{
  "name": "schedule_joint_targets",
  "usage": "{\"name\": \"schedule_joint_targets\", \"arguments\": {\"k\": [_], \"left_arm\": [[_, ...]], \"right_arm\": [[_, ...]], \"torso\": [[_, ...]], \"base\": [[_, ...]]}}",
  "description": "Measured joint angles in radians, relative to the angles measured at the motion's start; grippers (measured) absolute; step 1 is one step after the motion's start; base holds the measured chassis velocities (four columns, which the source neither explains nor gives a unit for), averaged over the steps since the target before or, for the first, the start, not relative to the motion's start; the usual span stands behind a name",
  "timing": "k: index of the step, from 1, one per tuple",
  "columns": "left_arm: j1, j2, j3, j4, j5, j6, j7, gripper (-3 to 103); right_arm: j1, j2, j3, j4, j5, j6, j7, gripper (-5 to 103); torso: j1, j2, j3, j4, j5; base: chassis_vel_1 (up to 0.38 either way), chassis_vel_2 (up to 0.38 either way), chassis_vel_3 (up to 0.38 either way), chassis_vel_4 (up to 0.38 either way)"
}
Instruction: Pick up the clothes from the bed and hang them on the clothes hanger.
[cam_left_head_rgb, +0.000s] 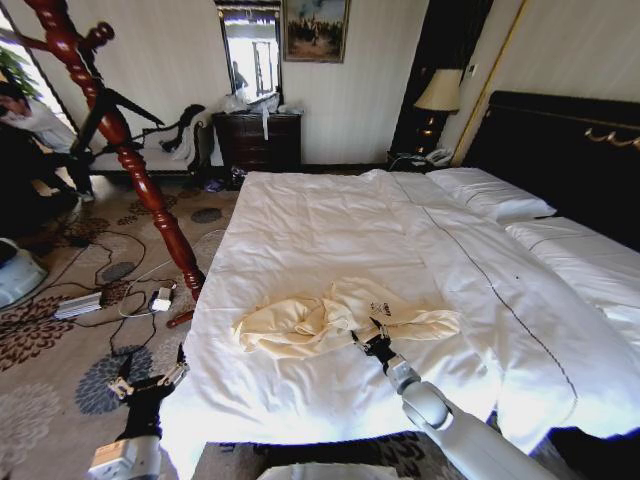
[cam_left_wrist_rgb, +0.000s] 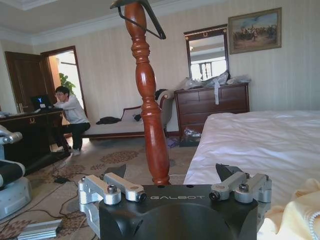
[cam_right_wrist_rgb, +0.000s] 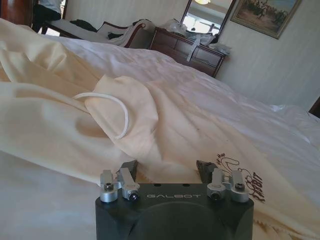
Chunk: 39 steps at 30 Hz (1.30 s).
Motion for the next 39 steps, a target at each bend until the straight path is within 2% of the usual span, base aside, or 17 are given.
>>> {"name": "schedule_joint_targets", "arguments": {"k": [4,7,9,10,12,13,17,20,23,25,26,28,29,31,32,35,39], "left_arm": [[-0.004,0.006,0.000,0.007,-0.002,0.000,0.000,100],[-0.005,0.007,0.001,0.008,-0.003,0.000,0.000,100],[-0.006,0.011,0.001,0.008,-0.006,0.002,0.000,100],[-0.006,0.011,0.001,0.008,-0.006,0.002,0.000,100],[-0.006,0.016,0.000,0.008,-0.012,0.002,0.000,100],[-0.006,0.017,-0.001,0.008,-0.014,0.002,-0.001,100],[-0.008,0.027,-0.005,0.008,-0.027,0.005,-0.001,100],[-0.012,0.034,-0.005,0.011,-0.033,0.009,-0.001,100],[-0.028,0.062,-0.002,0.026,-0.055,0.010,0.002,100],[-0.043,0.093,0.011,0.034,-0.100,0.001,0.030,100],[-0.043,0.093,0.011,0.034,-0.100,0.001,0.030,100],[-0.064,0.130,0.029,0.044,-0.152,-0.023,0.077,100],[-0.072,0.142,0.035,0.047,-0.167,-0.030,0.093,100],[-0.115,0.203,0.065,0.068,-0.220,-0.060,0.170,100],[-0.115,0.203,0.065,0.068,-0.220,-0.060,0.170,100],[-0.170,0.274,0.121,0.111,-0.233,-0.091,0.247,100],[-0.217,0.326,0.196,0.154,-0.230,-0.105,0.273,100]], "right_arm": [[-0.022,-0.018,0.019,0.011,0.023,0.018,-0.003,47],[-0.024,-0.020,0.021,0.015,0.042,0.025,-0.004,42],[-0.021,-0.019,0.022,0.026,0.098,0.041,-0.009,31],[-0.021,-0.019,0.022,0.026,0.098,0.041,-0.009,31],[-0.017,-0.018,0.023,0.039,0.146,0.051,-0.018,20],[-0.016,-0.020,0.024,0.046,0.169,0.055,-0.023,20],[-0.017,-0.052,0.030,0.086,0.269,0.092,-0.070,4],[-0.018,-0.085,0.039,0.115,0.332,0.129,-0.128,2],[0.002,-0.147,0.069,0.169,0.444,0.166,-0.209,2],[0.046,-0.190,0.097,0.204,0.517,0.182,-0.251,2],[0.046,-0.190,0.097,0.204,0.517,0.182,-0.251,2],[0.095,-0.240,0.129,0.240,0.601,0.189,-0.273,2],[0.109,-0.255,0.141,0.252,0.626,0.189,-0.275,2],[0.162,-0.326,0.203,0.298,0.718,0.180,-0.268,2],[0.162,-0.326,0.203,0.298,0.718,0.180,-0.268,2],[0.185,-0.415,0.284,0.336,0.788,0.167,-0.238,2],[0.158,-0.504,0.389,0.362,0.829,0.162,-0.220,2]], "torso": [[0.000,0.000,0.000,-0.0001,-0.0001],[0.000,0.000,0.000,-0.0001,0.0000],[0.000,0.000,0.000,-0.0001,0.0001],[0.000,0.000,0.000,-0.0001,0.0001],[0.000,0.000,0.000,0.0000,0.0000],[0.000,0.000,0.000,0.0002,0.0001],[0.000,0.000,0.000,0.0000,0.0001],[0.000,0.000,0.000,0.0000,0.0001],[0.000,0.000,0.000,-0.0001,0.0001],[0.000,0.000,0.000,0.0001,0.0001],[0.000,0.000,0.000,0.0001,0.0001],[0.000,0.000,0.000,0.0004,-0.0001],[0.000,0.000,0.000,0.0001,0.0000],[0.000,0.000,0.000,0.0001,0.0000],[0.000,0.000,0.000,0.0001,0.0000],[0.000,0.000,0.000,-0.0001,0.0000],[0.000,0.000,0.000,-0.0002,0.0003]], "base": [[0.000,0.000,0.000,0.000],[0.000,0.000,0.000,0.000],[0.000,0.000,0.000,0.000],[0.000,0.000,0.000,0.000],[0.000,0.000,0.000,0.000],[0.000,0.000,0.000,0.000],[0.000,0.000,0.000,0.000],[0.000,0.000,0.000,0.000],[0.000,0.000,0.000,0.000],[0.000,0.000,0.000,0.000],[0.000,0.000,0.000,0.000],[0.000,0.000,0.000,0.000],[0.000,0.000,0.000,0.000],[0.000,0.000,0.000,0.000],[0.000,0.000,0.000,0.000],[0.000,0.000,0.000,0.000],[0.000,0.000,0.000,0.000]]}}
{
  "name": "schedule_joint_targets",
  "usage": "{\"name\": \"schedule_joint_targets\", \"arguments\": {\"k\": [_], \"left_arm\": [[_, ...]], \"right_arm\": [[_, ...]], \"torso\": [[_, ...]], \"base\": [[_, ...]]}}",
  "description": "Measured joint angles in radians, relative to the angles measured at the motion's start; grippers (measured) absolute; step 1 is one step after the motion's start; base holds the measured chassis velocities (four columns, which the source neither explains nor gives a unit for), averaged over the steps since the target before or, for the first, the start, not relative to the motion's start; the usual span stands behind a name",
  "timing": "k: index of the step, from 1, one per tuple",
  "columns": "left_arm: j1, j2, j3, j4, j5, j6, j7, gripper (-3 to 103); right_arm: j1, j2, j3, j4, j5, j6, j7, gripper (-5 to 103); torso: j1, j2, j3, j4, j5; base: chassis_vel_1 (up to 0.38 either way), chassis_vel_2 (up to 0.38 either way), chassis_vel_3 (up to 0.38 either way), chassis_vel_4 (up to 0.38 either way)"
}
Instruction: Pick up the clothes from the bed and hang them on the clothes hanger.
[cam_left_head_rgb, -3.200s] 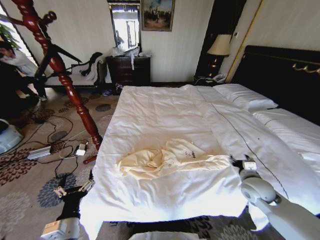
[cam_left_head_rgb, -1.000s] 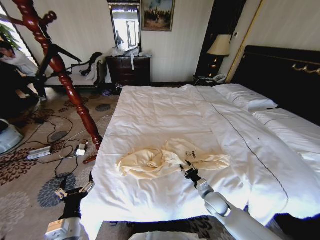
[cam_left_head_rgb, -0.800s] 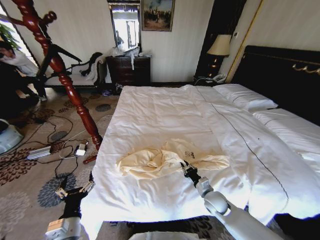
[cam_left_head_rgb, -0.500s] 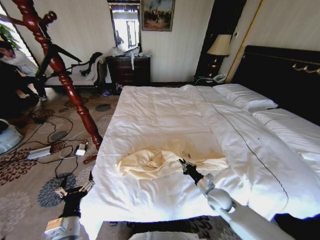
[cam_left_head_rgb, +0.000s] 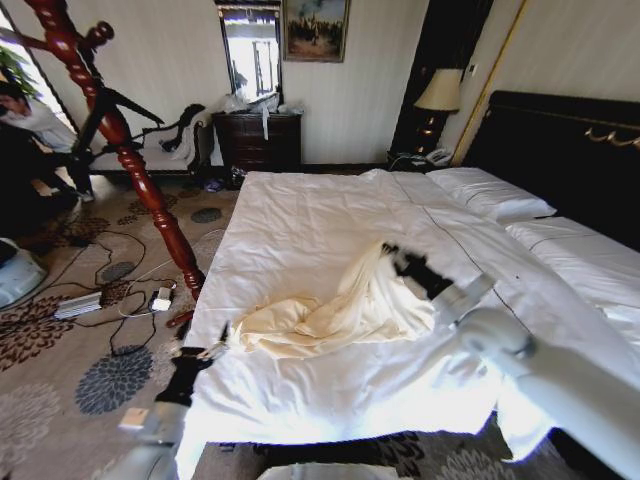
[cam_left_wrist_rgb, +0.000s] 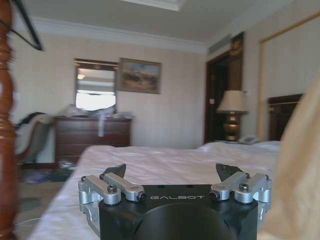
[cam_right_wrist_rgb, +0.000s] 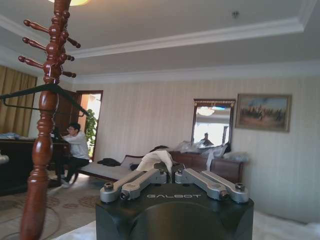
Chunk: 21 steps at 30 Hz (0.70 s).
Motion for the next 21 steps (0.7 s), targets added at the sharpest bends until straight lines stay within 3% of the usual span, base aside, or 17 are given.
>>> {"name": "schedule_joint_targets", "arguments": {"k": [2,5,12,21], "left_arm": [[-0.052,0.027,0.063,0.041,0.001,0.002,0.001,100],[-0.102,0.036,0.114,0.083,-0.003,0.015,-0.004,100],[-0.215,0.026,0.252,0.184,0.015,0.041,-0.017,100],[-0.328,0.015,0.342,0.306,0.029,0.077,-0.046,100]], "right_arm": [[-0.055,-0.078,0.091,0.018,0.024,0.002,0.013,2],[-0.078,-0.107,0.129,0.032,0.027,0.007,0.029,2],[-0.078,-0.109,0.145,0.060,0.010,0.008,0.082,2],[-0.076,-0.120,0.145,0.055,-0.009,0.009,0.090,2]], "torso": [[0.000,0.000,0.000,-0.0001,-0.0004],[0.000,0.000,0.000,0.0002,-0.0004],[0.000,0.000,0.000,0.0003,0.0000],[0.000,0.000,0.000,0.0002,-0.0001]], "base": [[0.000,0.000,0.000,0.000],[0.000,0.000,0.000,0.000],[0.000,0.000,0.000,0.000],[0.000,0.000,0.000,0.000]]}}
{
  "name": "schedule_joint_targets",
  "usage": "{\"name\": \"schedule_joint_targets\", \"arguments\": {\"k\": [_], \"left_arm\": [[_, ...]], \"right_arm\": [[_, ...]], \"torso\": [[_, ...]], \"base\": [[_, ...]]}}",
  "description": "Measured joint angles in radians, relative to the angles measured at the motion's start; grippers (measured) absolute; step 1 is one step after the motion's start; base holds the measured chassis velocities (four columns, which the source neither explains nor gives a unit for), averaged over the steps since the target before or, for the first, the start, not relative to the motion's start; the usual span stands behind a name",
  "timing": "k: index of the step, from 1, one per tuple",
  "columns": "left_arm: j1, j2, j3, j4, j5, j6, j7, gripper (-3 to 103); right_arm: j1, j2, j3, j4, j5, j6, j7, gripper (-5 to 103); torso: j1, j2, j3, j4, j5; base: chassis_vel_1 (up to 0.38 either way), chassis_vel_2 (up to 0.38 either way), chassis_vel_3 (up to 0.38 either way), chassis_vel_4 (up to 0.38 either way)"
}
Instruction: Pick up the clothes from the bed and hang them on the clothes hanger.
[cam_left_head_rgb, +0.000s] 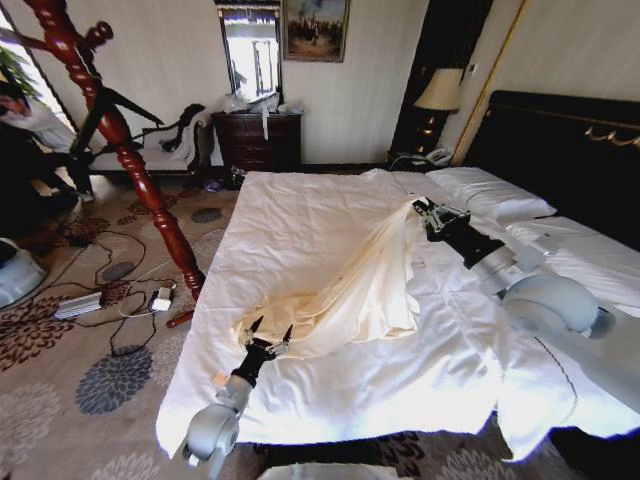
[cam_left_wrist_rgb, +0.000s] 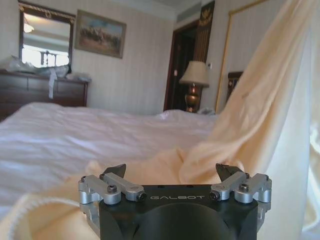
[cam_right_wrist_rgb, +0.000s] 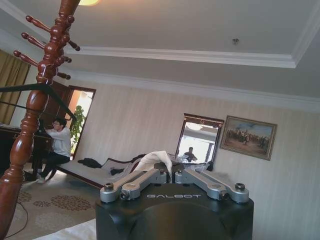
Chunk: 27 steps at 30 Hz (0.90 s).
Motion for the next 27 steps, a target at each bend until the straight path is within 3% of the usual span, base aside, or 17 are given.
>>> {"name": "schedule_joint_targets", "arguments": {"k": [6,17,19,21,25,27], "left_arm": [[-0.079,-0.028,0.054,0.084,-0.001,0.005,-0.011,100],[-0.162,-0.057,0.101,0.121,-0.058,0.009,-0.011,101],[-0.187,-0.065,0.118,0.146,-0.070,0.016,-0.011,91],[-0.195,-0.071,0.123,0.154,-0.074,0.017,-0.011,91],[-0.216,-0.081,0.141,0.170,-0.085,0.023,-0.011,69],[-0.218,-0.081,0.144,0.172,-0.090,0.026,-0.010,64]], "right_arm": [[0.011,-0.004,0.000,-0.001,0.000,0.001,0.003,2],[-0.005,0.001,0.000,-0.012,-0.020,0.001,0.007,2],[-0.006,0.003,-0.001,-0.018,-0.021,0.001,0.010,2],[-0.006,0.003,-0.001,-0.020,-0.021,0.001,0.011,2],[-0.005,0.003,-0.002,-0.031,-0.022,0.001,0.012,2],[-0.005,0.003,-0.002,-0.034,-0.023,0.001,0.013,2]], "torso": [[0.000,0.000,0.000,0.0000,-0.0001],[0.000,0.000,0.000,0.0000,0.0000],[0.000,0.000,0.000,0.0000,0.0000],[0.000,0.000,0.000,0.0000,0.0000],[0.000,0.000,0.000,0.0000,0.0000],[0.000,0.000,0.000,0.0000,-0.0001]], "base": [[0.000,0.000,0.000,0.000],[0.000,0.000,0.000,0.000],[0.000,0.000,0.000,0.000],[0.000,0.000,0.000,0.000],[0.000,0.000,0.000,0.000],[0.000,0.000,0.000,0.000]]}}
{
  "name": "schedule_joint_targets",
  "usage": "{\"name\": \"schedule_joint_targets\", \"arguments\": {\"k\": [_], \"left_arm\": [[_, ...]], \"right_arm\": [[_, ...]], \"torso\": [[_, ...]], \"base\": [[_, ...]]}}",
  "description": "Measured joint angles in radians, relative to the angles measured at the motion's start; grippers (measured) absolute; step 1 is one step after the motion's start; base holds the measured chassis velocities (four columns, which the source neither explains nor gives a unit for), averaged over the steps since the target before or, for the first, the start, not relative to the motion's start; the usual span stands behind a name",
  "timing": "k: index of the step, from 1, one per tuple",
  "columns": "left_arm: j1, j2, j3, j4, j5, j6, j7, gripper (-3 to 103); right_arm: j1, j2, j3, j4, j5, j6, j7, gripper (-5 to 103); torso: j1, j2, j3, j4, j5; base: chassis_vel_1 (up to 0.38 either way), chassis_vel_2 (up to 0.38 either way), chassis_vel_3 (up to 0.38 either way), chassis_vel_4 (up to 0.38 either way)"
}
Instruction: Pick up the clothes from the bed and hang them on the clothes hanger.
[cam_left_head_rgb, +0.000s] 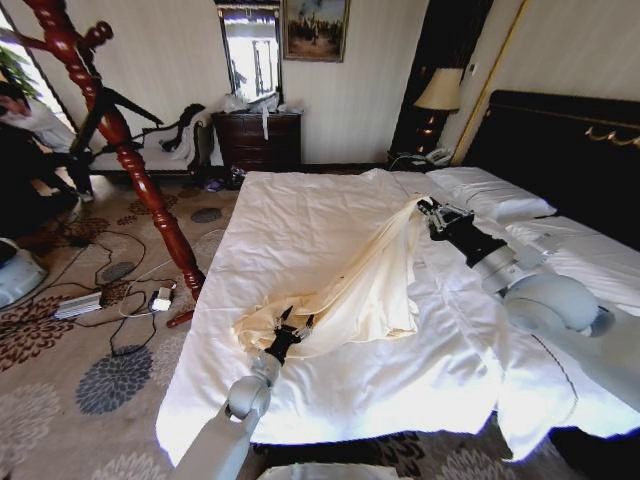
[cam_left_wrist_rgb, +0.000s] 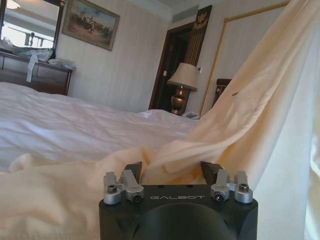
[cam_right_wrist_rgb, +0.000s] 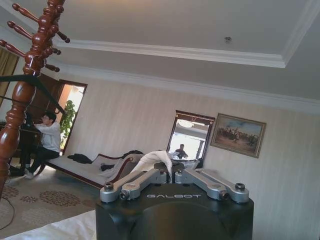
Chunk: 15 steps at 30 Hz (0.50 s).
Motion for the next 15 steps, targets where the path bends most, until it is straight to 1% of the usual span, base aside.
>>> {"name": "schedule_joint_targets", "arguments": {"k": [1,4,6,9,11,12,13,14,15], "left_arm": [[-0.001,0.001,0.001,0.002,-0.005,0.001,0.000,64],[-0.007,0.007,0.001,0.002,-0.020,0.004,0.005,47],[-0.009,0.008,0.000,0.002,-0.023,0.004,0.005,47],[-0.034,0.022,-0.011,0.006,-0.040,0.006,0.005,31],[-0.042,0.026,-0.013,0.010,-0.042,0.006,0.005,31],[-0.062,0.034,-0.017,0.021,-0.049,0.006,0.005,20],[-0.078,0.040,-0.019,0.028,-0.055,0.006,0.004,15],[-0.095,0.047,-0.019,0.032,-0.064,0.006,0.004,15],[-0.109,0.052,-0.019,0.035,-0.071,0.008,0.004,10]], "right_arm": [[0.001,0.000,0.000,-0.002,-0.001,0.000,0.000,2],[0.002,0.000,-0.001,-0.009,-0.005,0.000,0.001,2],[0.002,0.000,-0.001,-0.010,-0.006,0.000,0.001,2],[0.002,0.010,-0.003,-0.022,-0.012,0.000,0.001,2],[0.002,0.011,-0.004,-0.023,-0.013,0.000,0.001,2],[0.001,0.015,-0.006,-0.026,-0.016,0.000,0.001,2],[0.000,0.017,-0.007,-0.027,-0.018,0.001,0.001,2],[-0.001,0.018,-0.007,-0.029,-0.019,0.001,0.001,2],[-0.001,0.018,-0.007,-0.030,-0.020,0.002,0.001,2]], "torso": [[0.000,0.000,0.000,0.0000,0.0000],[0.000,0.000,0.000,0.0001,0.0000],[0.000,0.000,0.000,0.0000,0.0000],[0.000,0.000,0.000,0.0001,-0.0001],[0.000,0.000,0.000,0.0000,-0.0001],[0.000,0.000,0.000,0.0000,0.0000],[0.000,0.000,0.000,0.0001,-0.0001],[0.000,0.000,0.000,0.0001,-0.0001],[0.000,0.000,0.000,0.0001,-0.0002]], "base": [[0.000,0.000,0.000,0.000],[0.000,0.000,0.000,0.000],[0.000,0.000,0.000,0.000],[0.000,0.000,0.000,0.000],[0.000,0.000,0.000,0.000],[0.000,0.000,0.000,0.000],[0.000,0.000,0.000,0.000],[0.000,0.000,0.000,0.000],[0.000,0.000,0.000,0.000]]}}
